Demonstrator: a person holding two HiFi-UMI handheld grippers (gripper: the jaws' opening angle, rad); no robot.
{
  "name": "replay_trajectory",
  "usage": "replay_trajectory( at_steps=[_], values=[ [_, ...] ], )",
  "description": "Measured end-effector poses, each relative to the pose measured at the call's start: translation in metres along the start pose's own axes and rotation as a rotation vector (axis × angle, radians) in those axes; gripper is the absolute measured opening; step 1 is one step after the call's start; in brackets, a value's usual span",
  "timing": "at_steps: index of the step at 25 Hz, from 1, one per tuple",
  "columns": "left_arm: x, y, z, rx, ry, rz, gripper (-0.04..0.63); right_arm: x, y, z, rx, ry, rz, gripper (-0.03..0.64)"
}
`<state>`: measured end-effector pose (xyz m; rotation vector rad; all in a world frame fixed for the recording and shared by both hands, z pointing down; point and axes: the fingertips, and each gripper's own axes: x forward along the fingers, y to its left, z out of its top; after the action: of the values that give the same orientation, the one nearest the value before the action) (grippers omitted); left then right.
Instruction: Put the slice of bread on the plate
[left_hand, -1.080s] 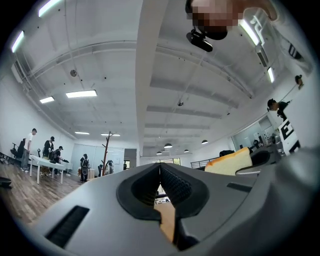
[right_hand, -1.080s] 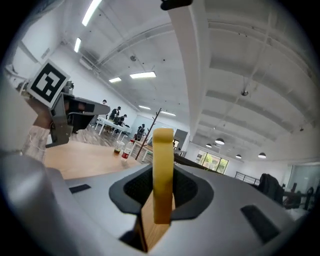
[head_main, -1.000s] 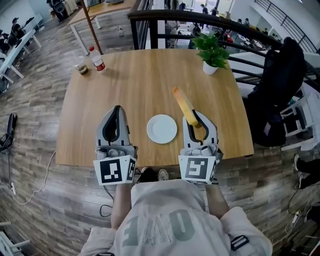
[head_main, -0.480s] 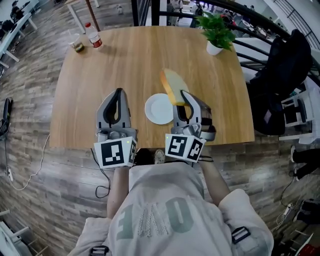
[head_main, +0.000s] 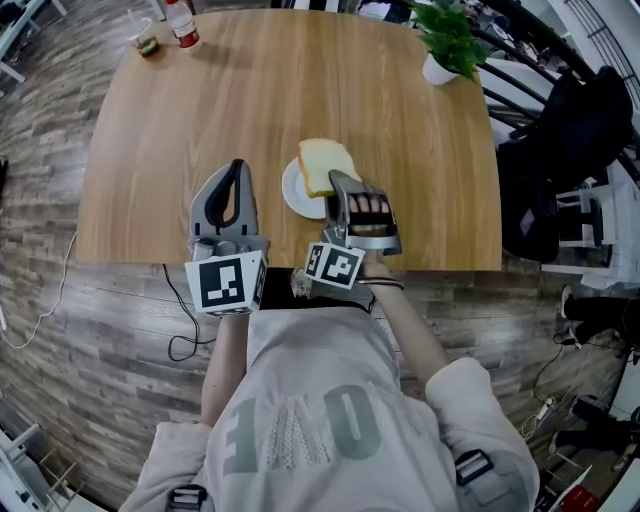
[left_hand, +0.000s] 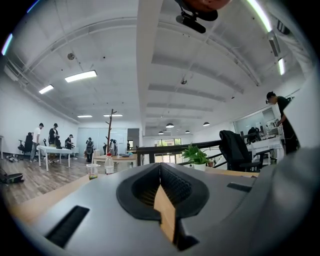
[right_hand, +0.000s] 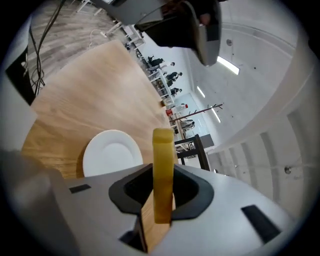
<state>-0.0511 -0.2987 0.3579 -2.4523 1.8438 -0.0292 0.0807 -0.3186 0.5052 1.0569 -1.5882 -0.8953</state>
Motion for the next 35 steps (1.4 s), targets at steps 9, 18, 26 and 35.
replay_trajectory(
  at_steps=[9,18,26,35],
  values=[
    [-0.001,-0.001,-0.015,-0.012,0.038,0.000,0.009,0.025,0.028,-0.013,-0.075,0.080,0.015,0.092],
    [-0.004,0.018,-0.019,-0.017,0.051,0.044,0.009,0.028,0.051,-0.014,-0.080,0.108,0.090,0.092],
    [-0.005,0.027,-0.024,-0.027,0.061,0.063,0.009,0.029,0.062,-0.011,0.043,0.089,0.305,0.126],
    [-0.004,0.035,-0.020,-0.039,0.047,0.075,0.009,0.017,0.076,-0.016,0.021,0.092,0.535,0.264]
  ],
)
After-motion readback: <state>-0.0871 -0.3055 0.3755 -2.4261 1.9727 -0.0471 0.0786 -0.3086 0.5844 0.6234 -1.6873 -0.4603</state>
